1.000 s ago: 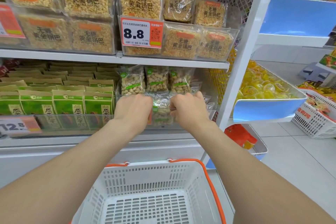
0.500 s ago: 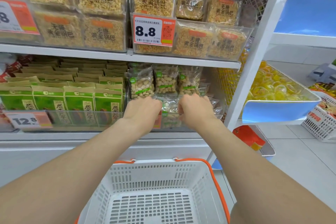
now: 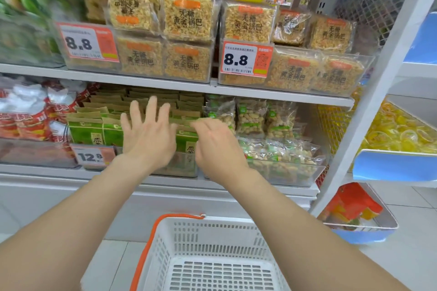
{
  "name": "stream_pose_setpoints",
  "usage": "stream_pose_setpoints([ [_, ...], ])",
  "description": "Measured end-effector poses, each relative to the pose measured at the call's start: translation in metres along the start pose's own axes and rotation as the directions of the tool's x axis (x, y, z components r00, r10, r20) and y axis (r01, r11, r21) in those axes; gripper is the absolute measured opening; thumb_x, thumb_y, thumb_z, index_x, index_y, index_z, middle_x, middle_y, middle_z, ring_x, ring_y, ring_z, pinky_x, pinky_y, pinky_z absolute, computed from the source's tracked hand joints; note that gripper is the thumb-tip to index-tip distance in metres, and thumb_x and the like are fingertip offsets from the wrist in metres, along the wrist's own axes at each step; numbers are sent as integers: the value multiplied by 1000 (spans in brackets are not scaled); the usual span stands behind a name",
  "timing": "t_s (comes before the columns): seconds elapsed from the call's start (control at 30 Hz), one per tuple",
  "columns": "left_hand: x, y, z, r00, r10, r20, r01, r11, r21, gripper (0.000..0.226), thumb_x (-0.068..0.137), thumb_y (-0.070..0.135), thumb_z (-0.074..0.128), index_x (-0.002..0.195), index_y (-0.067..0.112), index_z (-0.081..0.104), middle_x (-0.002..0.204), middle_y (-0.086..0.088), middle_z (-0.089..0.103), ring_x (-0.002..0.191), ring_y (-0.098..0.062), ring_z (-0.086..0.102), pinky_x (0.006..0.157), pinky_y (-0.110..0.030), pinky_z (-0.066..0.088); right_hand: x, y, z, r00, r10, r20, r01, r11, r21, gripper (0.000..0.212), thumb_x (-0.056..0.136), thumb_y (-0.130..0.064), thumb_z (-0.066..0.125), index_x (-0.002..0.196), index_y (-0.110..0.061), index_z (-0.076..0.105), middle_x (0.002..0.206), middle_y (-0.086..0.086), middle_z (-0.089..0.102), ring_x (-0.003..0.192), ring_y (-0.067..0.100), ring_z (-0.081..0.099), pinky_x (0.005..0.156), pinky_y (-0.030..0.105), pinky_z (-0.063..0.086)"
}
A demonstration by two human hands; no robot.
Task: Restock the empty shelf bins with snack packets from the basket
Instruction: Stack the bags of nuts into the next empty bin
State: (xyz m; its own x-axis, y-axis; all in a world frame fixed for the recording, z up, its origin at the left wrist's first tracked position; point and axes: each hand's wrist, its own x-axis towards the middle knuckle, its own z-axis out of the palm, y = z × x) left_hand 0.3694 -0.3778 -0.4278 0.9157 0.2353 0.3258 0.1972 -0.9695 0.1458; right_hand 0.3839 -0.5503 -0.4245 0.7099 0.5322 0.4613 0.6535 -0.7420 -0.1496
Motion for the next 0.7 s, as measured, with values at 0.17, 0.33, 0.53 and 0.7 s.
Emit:
stream_pose_setpoints([
  [0.17,16,-47,8,999,1,42,1,999,-55,67,108,54,10,162,18,28,173,-7,18,160,-35,3,126,-65,2,28,-28,45,990,-83,114,105,973,-208,72,97,-14,45,162,5,18,169,28,13,158,42,9,129,52,11],
  [0.33,29,-59,16,993,116,35,-114,992,-49,62,110,49,12,155,17,40,162,-4,42,150,-29,32,125,-61,15,59,-36,74,995,95,28,-86,967,-238,72,97,-32,26,159,7,26,164,31,27,155,44,20,127,55,14],
  [0.53,41,-63,30,991,127,44,-127,992,-10,59,110,43,14,156,18,39,165,-2,39,151,-27,33,125,-58,15,82,-19,86,977,170,130,-137,963,-233,85,100,-54,6,159,2,31,165,28,28,154,41,24,128,52,14],
  [0.7,41,-76,30,984,178,-19,-179,983,-46,54,110,33,26,159,9,34,166,-13,33,153,-32,29,127,-54,17,96,-18,80,942,227,247,-158,950,-269,79,108,-58,12,164,-3,13,172,22,8,160,35,6,129,51,5],
])
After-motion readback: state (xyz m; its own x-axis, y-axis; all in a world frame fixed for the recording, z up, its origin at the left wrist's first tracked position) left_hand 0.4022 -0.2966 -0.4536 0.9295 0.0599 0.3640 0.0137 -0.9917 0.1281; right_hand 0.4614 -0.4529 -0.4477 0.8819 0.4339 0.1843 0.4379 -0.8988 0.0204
